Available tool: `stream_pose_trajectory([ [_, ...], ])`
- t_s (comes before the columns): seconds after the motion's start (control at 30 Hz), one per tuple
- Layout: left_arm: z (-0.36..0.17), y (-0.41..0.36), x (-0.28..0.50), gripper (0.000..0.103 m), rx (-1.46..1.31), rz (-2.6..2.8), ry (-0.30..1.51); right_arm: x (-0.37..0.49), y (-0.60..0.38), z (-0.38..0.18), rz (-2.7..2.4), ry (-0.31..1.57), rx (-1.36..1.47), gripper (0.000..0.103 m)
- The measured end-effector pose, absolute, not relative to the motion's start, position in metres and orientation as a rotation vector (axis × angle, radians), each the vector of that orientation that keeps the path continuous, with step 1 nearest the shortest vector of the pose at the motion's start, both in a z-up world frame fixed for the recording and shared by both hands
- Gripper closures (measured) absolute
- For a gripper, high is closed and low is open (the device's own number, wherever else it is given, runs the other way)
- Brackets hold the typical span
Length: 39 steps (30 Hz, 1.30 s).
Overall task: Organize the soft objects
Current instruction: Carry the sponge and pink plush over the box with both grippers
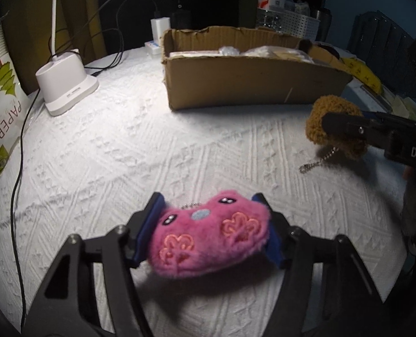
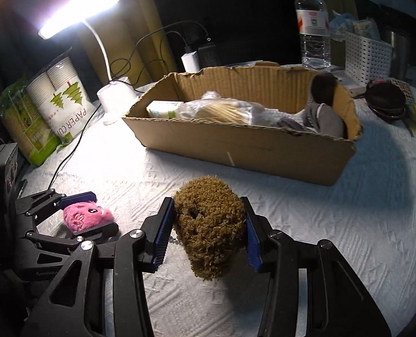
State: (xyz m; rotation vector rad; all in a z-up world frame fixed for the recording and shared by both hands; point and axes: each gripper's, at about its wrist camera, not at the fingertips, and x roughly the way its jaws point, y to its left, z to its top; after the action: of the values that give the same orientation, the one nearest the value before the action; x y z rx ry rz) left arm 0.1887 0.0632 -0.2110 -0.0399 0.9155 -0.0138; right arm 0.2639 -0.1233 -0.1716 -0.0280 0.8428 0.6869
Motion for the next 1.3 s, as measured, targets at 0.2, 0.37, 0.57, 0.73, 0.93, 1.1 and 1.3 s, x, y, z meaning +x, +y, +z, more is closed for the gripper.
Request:
stream_pose_trajectory([
  [0.2, -0.203, 0.052, 0.183, 0.040, -0.069, -0.043, 0.907, 0.262, -0.141, -0.165, 0.680, 0.820, -0.006, 0.055],
  [0.37, -0.185, 0.041, 0.184, 0.040, -0.070, -0.064, 0.872, 0.262, -0.154, -0.155, 0.666, 0.796, 0.008, 0.055],
  [0.57, -0.161, 0.032, 0.191, 0.039, -0.052, -0.070, 0.821, 0.266, -0.174, -0.140, 0.640, 0.756, 0.034, 0.055],
  [0.73, -0.143, 0.023, 0.196, 0.039, -0.045, -0.094, 0.777, 0.270, -0.188, -0.133, 0.623, 0.740, 0.050, 0.055],
  [0.93, -0.118, 0.018, 0.208, 0.039, -0.041, -0.098, 0.719, 0.275, -0.201, -0.121, 0.613, 0.714, 0.065, 0.055],
  [1.1, -0.107, 0.013, 0.219, 0.039, -0.037, -0.103, 0.691, 0.281, -0.207, -0.113, 0.607, 0.696, 0.073, 0.055],
  [1.3, -0.101, 0.009, 0.230, 0.039, -0.030, -0.108, 0.663, 0.291, -0.212, -0.104, 0.605, 0.678, 0.077, 0.055],
])
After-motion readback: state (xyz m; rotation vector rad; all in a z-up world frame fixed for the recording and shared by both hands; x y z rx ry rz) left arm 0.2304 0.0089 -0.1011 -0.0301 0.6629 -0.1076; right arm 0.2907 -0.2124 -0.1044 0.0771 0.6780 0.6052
